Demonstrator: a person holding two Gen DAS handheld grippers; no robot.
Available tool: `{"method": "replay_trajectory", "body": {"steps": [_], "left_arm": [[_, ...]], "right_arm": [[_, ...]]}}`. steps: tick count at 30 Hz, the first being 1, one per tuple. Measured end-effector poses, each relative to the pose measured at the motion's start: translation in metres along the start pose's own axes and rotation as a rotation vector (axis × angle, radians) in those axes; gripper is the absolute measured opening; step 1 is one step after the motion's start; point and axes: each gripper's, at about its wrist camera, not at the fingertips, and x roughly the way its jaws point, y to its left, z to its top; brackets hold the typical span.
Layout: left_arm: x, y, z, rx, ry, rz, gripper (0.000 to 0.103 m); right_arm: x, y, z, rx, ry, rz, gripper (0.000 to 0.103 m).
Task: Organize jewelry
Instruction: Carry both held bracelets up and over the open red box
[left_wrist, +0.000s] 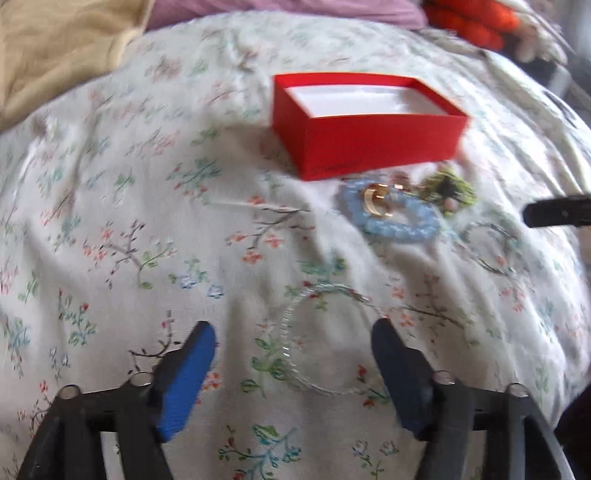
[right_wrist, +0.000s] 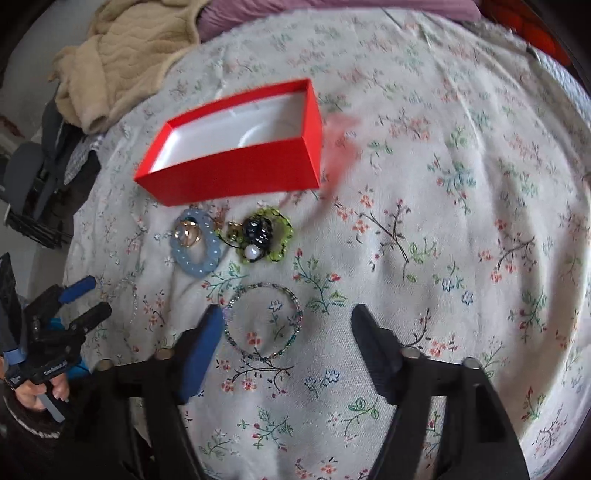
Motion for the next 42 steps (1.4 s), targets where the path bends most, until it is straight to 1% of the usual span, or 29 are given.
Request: {"method": "replay_trajectory", "body": {"steps": [3, 6, 8, 10, 12, 15, 20, 23, 25, 26, 28, 29, 31, 38, 42], "left_arm": [[0.003, -0.009, -0.008, 0.053, -0.013, -0.023, 0.081], [0.010, -0.018, -0.016, 0.101, -0.019, -0.042, 0.082], [0.016, -0.020, -0.022, 0.124, -0.016, -0.038, 0.082], [0.021, -0.022, -0.026, 0.137, -0.016, -0.035, 0.083], [0.024, -0.022, -0.027, 0.143, -0.030, -0.033, 0.085], [0.026, -0.020, -0.026, 0.128, -0.045, -0.049, 0.085], [0.027, -0.016, -0.021, 0.101, -0.045, -0.077, 0.084], [0.027, -0.016, -0.020, 0.100, -0.050, -0.074, 0.079], [0.027, -0.015, -0.019, 0.094, -0.051, -0.075, 0.076], [0.026, -0.014, -0.019, 0.091, -0.052, -0.077, 0.074], [0.025, -0.012, -0.018, 0.088, -0.053, -0.081, 0.068], [0.025, -0.012, -0.017, 0.087, -0.053, -0.082, 0.066], [0.025, -0.012, -0.017, 0.084, -0.054, -0.084, 0.064], [0.022, -0.014, -0.014, 0.079, -0.062, -0.087, 0.059], [0.019, -0.017, -0.012, 0.090, -0.068, -0.084, 0.059]], "right_arm": [[0.006, 0.012, -0.010, -0.091, -0.003, 0.016, 0.077], [0.019, 0.022, -0.025, -0.200, -0.006, -0.023, 0.077], [0.028, 0.028, -0.035, -0.279, -0.009, -0.057, 0.077], [0.032, 0.035, -0.044, -0.357, -0.034, -0.095, 0.081], [0.036, 0.039, -0.048, -0.401, -0.054, -0.111, 0.084], [0.038, 0.038, -0.048, -0.411, -0.072, -0.110, 0.086], [0.041, 0.040, -0.043, -0.405, -0.081, -0.118, 0.086], [0.043, 0.043, -0.040, -0.407, -0.082, -0.118, 0.085], [0.044, 0.044, -0.036, -0.408, -0.082, -0.112, 0.078], [0.043, 0.045, -0.035, -0.409, -0.081, -0.106, 0.076], [0.043, 0.046, -0.034, -0.410, -0.076, -0.093, 0.067], [0.043, 0.046, -0.034, -0.411, -0.075, -0.089, 0.065], [0.044, 0.048, -0.035, -0.414, -0.072, -0.081, 0.058], [0.043, 0.050, -0.033, -0.421, -0.073, -0.080, 0.056], [0.042, 0.050, -0.033, -0.420, -0.075, -0.080, 0.056]]}}
